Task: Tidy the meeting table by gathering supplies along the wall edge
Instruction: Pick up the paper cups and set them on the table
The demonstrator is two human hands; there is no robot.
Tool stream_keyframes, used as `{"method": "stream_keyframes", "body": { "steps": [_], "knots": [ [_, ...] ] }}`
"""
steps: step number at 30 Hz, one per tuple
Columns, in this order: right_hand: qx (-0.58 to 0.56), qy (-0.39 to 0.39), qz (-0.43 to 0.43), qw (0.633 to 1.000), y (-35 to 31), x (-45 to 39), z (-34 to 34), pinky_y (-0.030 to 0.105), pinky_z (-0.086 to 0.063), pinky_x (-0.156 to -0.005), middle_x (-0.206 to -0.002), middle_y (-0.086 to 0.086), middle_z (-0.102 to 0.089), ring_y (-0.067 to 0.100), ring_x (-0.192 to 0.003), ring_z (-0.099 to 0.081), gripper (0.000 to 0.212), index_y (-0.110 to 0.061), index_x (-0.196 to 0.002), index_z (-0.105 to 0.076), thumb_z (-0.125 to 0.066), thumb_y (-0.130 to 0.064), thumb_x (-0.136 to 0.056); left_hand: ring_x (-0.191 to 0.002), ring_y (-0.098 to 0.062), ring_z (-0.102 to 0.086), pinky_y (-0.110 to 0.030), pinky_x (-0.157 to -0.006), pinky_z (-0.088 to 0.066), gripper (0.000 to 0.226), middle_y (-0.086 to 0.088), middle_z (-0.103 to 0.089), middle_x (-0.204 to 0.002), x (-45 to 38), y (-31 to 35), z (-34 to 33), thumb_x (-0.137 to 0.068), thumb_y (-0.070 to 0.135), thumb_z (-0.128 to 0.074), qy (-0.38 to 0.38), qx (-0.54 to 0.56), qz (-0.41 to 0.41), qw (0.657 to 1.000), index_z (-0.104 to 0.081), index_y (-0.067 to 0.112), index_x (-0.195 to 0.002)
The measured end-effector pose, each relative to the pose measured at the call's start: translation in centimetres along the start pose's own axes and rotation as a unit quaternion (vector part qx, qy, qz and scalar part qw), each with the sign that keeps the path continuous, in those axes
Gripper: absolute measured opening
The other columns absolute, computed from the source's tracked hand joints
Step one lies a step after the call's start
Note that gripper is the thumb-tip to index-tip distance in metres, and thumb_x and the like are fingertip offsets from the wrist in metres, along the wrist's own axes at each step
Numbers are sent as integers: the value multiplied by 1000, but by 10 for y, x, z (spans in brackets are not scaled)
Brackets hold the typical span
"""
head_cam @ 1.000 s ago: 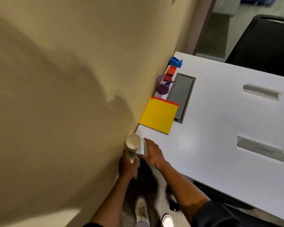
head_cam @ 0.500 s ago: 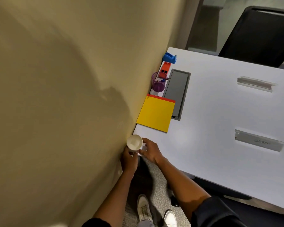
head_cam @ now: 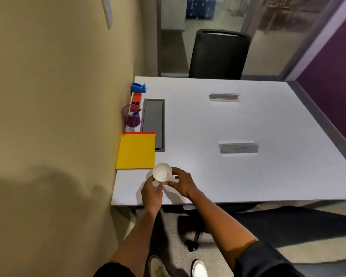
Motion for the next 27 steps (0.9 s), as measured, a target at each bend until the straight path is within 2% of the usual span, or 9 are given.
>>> {"method": "stream_keyframes", "body": {
  "steps": [5, 10, 13, 17, 27],
  "knots": [
    [-29, 81, -47, 995, 37, 36, 71, 32, -47, -96, -127, 2, -63, 21, -115, -58, 61, -17, -131, -54, -78, -34, -78, -108, -30, -61, -28, -86, -44, 44, -11, -63, -126, 27, 46, -55, -87, 14, -67, -89, -27, -67, 993, -56, 10, -128],
    [-47, 152, -62, 985, 73, 84, 146, 36, -49, -95, -128, 3, -62, 20, -112, -60, 64, -18, -134, -52, -77, -37, -78, -106, -29, -63, -36, -90, -50, 41, -9, -63, -125, 64, 90, -118, -87, 18, -67, -167, -51, -133, 976, -57, 10, -125],
    [-58, 188, -72, 978, 100, 116, 189, 30, -49, -89, -129, 3, -61, 20, -108, -61, 67, -18, -134, -51, -77, -40, -77, -104, -29, -64, -39, -90, -52, 42, -7, -64, -125, 98, 116, -157, -86, 20, -68, -202, -49, -162, 965, -57, 11, -125],
    [-64, 225, -78, 969, 134, 159, 243, 27, -48, -86, -130, 3, -60, 20, -106, -62, 70, -19, -134, -51, -78, -44, -74, -108, -29, -62, -42, -94, -51, 41, -6, -64, -124, 147, 146, -207, -86, 21, -67, -231, -43, -185, 954, -57, 12, -125],
    [-63, 304, -91, 946, 228, 262, 373, 37, -52, -91, -127, 6, -62, 23, -105, -63, 61, -15, -133, -52, -75, -34, -80, -108, -28, -60, -34, -89, -47, 43, -7, -64, -124, 272, 211, -340, -87, 23, -67, -283, -49, -258, 922, -56, 10, -127]
  ]
}}
Point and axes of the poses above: each hand's wrist, its own x-axis away from the middle knuckle, its own z-axis out of the back of the hand, y = z × x, the point moved 3 cm from there along -x, towards the middle knuckle
